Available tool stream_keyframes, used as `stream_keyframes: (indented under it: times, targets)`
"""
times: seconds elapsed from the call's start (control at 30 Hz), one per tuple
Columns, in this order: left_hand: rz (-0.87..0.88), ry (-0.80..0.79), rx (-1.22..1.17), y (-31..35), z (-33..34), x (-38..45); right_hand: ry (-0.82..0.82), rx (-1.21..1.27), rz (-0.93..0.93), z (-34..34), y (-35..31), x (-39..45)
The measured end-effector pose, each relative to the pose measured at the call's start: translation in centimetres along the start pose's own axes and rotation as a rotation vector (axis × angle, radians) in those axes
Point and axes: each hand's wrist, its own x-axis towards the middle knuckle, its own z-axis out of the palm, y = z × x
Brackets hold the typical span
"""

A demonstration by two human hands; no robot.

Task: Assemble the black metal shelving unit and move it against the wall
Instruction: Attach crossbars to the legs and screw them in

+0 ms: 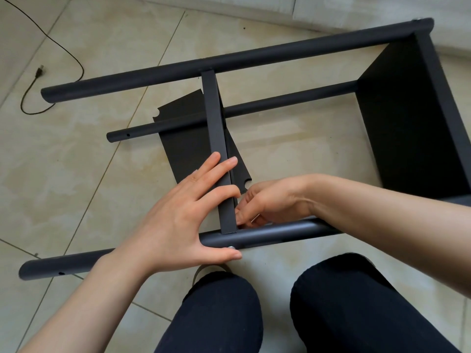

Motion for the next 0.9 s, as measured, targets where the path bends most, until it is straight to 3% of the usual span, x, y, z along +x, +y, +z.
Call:
stream_keyframes:
  times: [0.37,0.7,0.9]
  targets:
    - [0.003,0.002,0.013,0.0,0.03,-0.06,0.019,0.008,-0.02,0.08,0.18,0.11]
    - [0.003,0.002,0.026,-0.14,0.09,-0.08,0.012,0.049,0.103,0.33,-0.37,0.43]
    - [0.011,0.015,0.021,-0.28,0.2,-0.1,0.081,-0.012,0.005,0.22,-0.01,0.29]
